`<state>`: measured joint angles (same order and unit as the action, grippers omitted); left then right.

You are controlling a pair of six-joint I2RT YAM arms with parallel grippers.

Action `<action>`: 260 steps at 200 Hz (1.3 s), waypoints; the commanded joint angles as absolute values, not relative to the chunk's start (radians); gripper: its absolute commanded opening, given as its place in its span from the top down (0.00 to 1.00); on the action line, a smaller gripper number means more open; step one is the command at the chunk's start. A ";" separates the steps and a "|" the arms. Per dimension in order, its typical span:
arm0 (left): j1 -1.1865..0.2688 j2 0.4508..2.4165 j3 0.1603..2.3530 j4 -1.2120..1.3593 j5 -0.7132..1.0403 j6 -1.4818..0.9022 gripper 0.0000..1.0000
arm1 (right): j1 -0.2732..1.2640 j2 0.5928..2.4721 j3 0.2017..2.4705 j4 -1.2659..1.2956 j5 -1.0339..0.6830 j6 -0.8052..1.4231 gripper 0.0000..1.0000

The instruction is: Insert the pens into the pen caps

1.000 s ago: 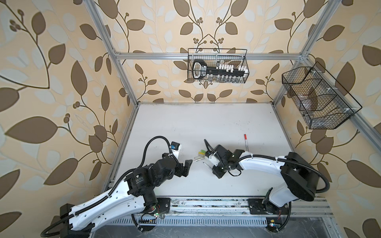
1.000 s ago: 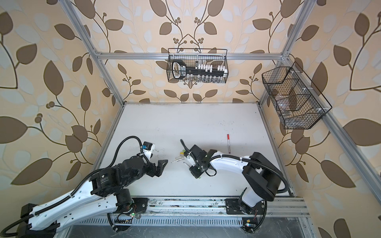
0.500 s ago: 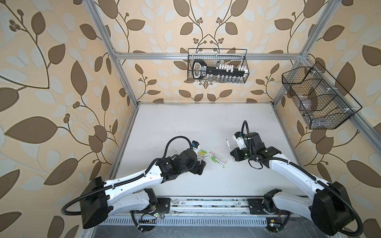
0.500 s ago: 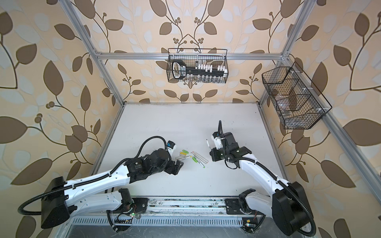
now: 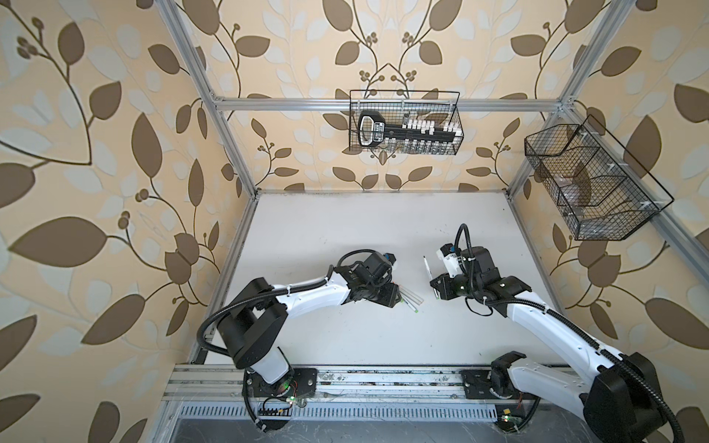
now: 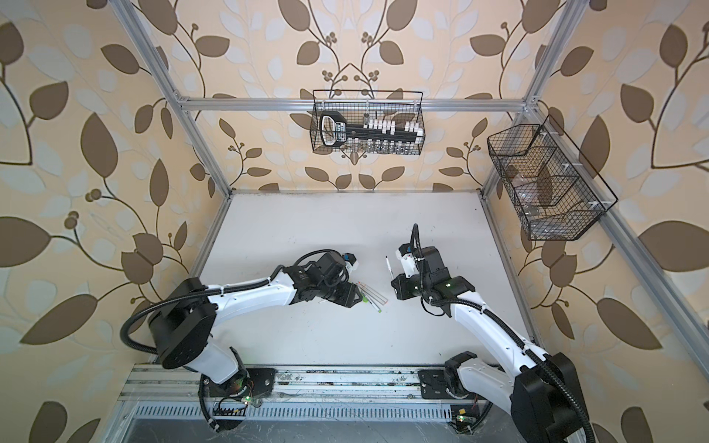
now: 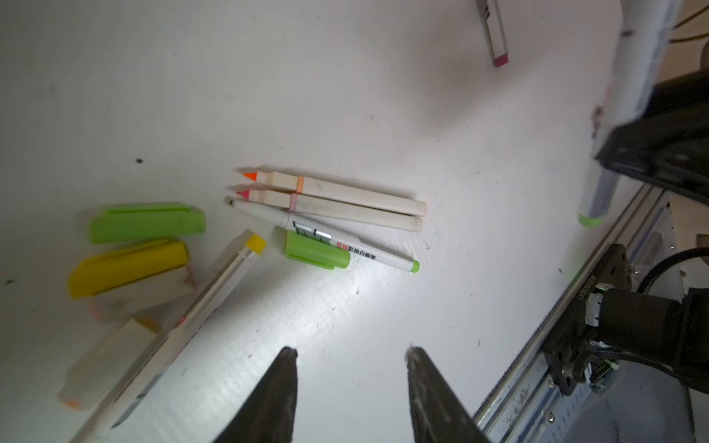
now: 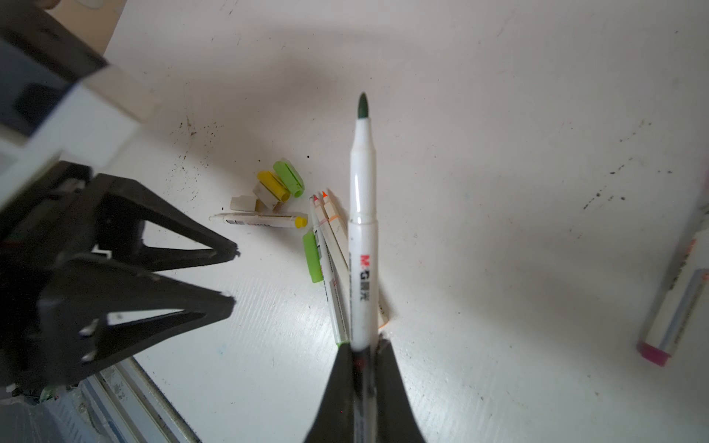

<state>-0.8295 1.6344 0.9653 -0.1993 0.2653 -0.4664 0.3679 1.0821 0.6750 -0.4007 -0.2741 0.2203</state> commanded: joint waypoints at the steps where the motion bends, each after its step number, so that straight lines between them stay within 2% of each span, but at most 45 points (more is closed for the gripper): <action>1: -0.821 1.662 1.016 -0.155 0.316 -0.537 0.60 | 0.364 1.060 0.655 -0.403 -0.291 0.212 0.99; 32: -0.821 1.739 1.072 -0.194 0.283 -0.613 0.65 | 0.364 1.054 0.653 -0.399 -0.294 0.212 0.99; 114: -0.822 1.802 1.110 -0.280 0.126 -0.790 0.68 | 0.364 1.049 0.652 -0.391 -0.308 0.211 0.98; 260: -0.869 1.898 1.211 -0.404 0.075 -0.791 0.72 | 0.359 1.037 0.644 -0.380 -0.323 0.207 0.98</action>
<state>-0.8516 1.8870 1.1790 -0.3428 0.1131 -0.7937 0.3641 1.0554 0.6647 -0.3908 -0.3042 0.2199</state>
